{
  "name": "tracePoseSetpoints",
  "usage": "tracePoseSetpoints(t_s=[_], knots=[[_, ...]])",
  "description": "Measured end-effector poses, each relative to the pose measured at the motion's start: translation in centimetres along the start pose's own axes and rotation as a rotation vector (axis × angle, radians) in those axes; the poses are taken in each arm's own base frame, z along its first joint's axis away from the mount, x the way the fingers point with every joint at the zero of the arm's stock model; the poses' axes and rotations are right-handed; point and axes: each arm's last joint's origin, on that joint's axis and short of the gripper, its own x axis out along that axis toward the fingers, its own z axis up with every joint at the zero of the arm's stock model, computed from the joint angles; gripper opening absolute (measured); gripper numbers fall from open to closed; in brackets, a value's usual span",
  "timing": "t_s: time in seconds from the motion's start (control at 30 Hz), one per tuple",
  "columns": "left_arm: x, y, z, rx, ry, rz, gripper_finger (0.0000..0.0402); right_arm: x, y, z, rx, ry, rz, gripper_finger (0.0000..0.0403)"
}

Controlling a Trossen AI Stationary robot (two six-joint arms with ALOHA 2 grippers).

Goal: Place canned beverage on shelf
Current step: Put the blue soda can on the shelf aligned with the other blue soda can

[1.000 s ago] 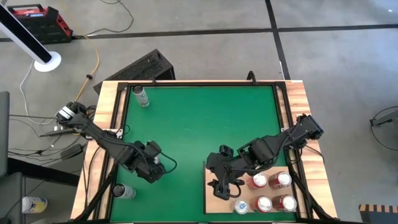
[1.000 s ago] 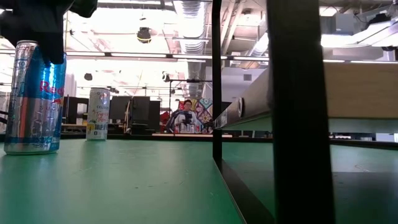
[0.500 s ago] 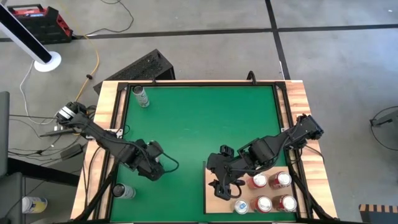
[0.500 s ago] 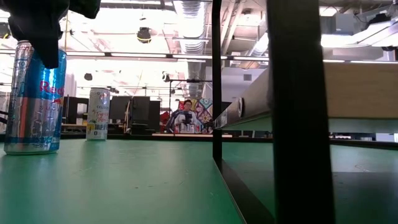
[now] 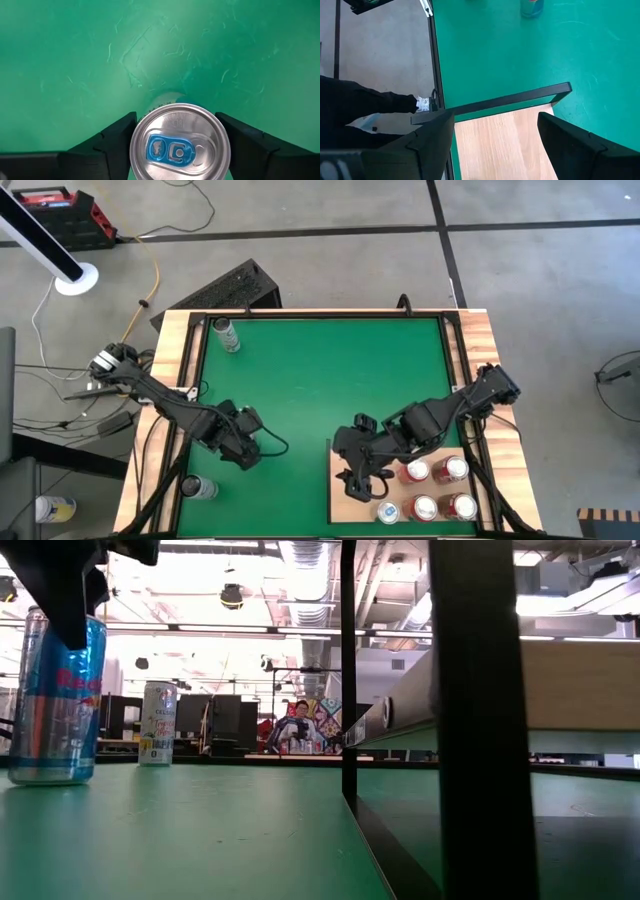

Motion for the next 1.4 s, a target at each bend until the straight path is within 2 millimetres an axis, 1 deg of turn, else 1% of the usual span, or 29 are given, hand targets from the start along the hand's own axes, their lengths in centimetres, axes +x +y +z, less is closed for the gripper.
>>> tracePoseSetpoints(t_s=[0.17,0.37,0.53,0.67,0.77,1.0,1.17,1.4], knots=[[-0.6,0.3,0.1,0.092,-0.023,-0.009,0.0227,0.0,0.0,0.0,-0.001,0.001,0.001,0.0312],[-1.5,1.1,0.5,0.167,-0.036,-0.047,0.0229,0.0,0.0,0.0,0.000,0.000,0.000,0.0312],[-2.2,1.3,1.1,0.314,-0.066,-0.121,0.0229,0.0,-0.1,0.1,0.006,-0.001,-0.001,0.0312],[-2.2,0.9,1.5,0.469,-0.035,-0.249,0.0230,0.0,-0.2,0.2,0.033,-0.004,-0.004,0.0312],[-2.1,0.6,1.9,0.558,-0.047,-0.315,0.0230,0.0,-0.2,0.2,0.041,-0.010,-0.003,0.0312],[-2.0,0.9,2.5,0.706,-0.069,-0.337,0.0230,0.0,0.0,0.4,0.057,-0.034,0.015,0.0312],[-1.8,1.2,2.9,0.752,-0.057,-0.376,0.0231,0.0,0.0,0.5,0.058,-0.049,0.000,0.0312],[-1.7,1.4,3.2,0.830,-0.073,-0.375,0.0231,0.0,-0.1,0.5,0.055,-0.051,-0.003,0.0312]])
